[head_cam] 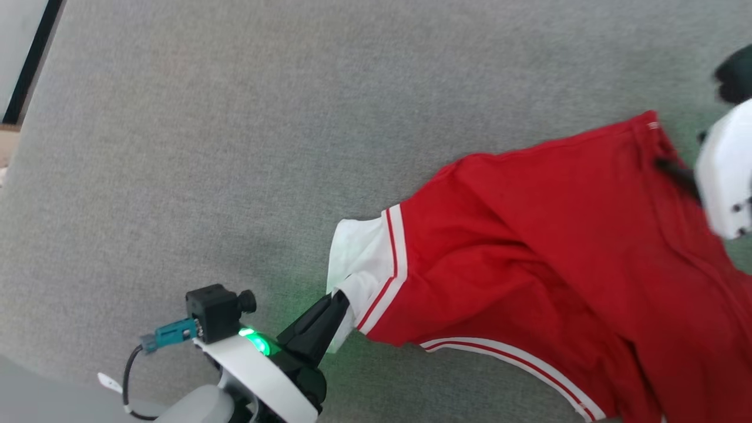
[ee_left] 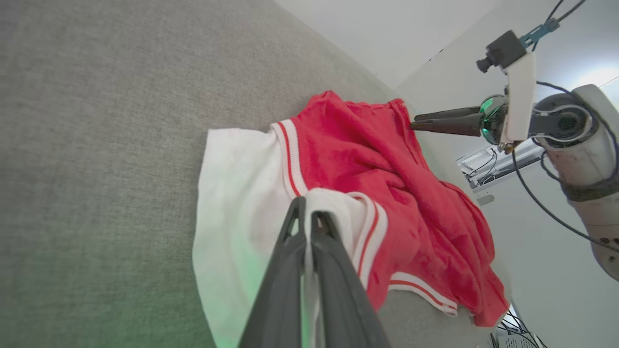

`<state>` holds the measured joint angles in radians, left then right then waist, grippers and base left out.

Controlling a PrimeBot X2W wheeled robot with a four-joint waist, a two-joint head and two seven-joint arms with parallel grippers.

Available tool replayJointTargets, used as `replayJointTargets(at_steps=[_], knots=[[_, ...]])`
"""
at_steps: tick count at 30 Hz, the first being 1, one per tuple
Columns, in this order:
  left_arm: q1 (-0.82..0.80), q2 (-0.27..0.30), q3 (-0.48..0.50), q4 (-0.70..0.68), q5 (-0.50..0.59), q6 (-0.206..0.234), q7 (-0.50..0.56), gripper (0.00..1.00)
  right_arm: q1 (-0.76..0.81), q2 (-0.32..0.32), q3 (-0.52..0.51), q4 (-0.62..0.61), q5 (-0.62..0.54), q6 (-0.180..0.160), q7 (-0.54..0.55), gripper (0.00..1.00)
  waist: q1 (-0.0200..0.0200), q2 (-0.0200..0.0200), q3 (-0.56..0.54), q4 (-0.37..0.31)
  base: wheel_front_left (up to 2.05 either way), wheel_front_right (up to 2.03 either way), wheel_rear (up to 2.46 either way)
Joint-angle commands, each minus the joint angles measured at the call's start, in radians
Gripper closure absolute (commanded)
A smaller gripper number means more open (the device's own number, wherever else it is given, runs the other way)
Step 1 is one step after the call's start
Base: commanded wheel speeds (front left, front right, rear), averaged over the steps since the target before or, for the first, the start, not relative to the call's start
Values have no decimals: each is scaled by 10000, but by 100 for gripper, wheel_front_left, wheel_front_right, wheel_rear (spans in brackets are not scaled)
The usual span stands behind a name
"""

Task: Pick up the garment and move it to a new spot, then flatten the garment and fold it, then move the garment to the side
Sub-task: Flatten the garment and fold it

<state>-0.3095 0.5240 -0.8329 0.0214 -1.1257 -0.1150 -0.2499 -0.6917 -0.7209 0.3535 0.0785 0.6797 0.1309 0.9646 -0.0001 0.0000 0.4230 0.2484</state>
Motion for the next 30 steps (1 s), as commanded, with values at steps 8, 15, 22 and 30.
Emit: replayJointTargets(at_steps=[8,15,22,30], knots=[[-475,-356,-102,523,-17,-158,-94,100,-540,-305,2805,1232,672,-1,-281,73,1,0,314,248,0,0,0],[-600,-371,-66,1043,-314,-167,-143,100,-1216,-21,2904,1959,1267,-4,-2036,100,1,0,-192,79,0,0,0],[-776,-127,214,1479,-684,-169,-160,100,-1331,458,1973,3130,1660,-4,-4123,100,1,0,-990,-253,0,0,0],[-3311,131,967,2063,-2137,-171,330,100,-2180,971,414,4499,1760,-4,-5619,100,1,0,-1386,-880,0,0,0]])
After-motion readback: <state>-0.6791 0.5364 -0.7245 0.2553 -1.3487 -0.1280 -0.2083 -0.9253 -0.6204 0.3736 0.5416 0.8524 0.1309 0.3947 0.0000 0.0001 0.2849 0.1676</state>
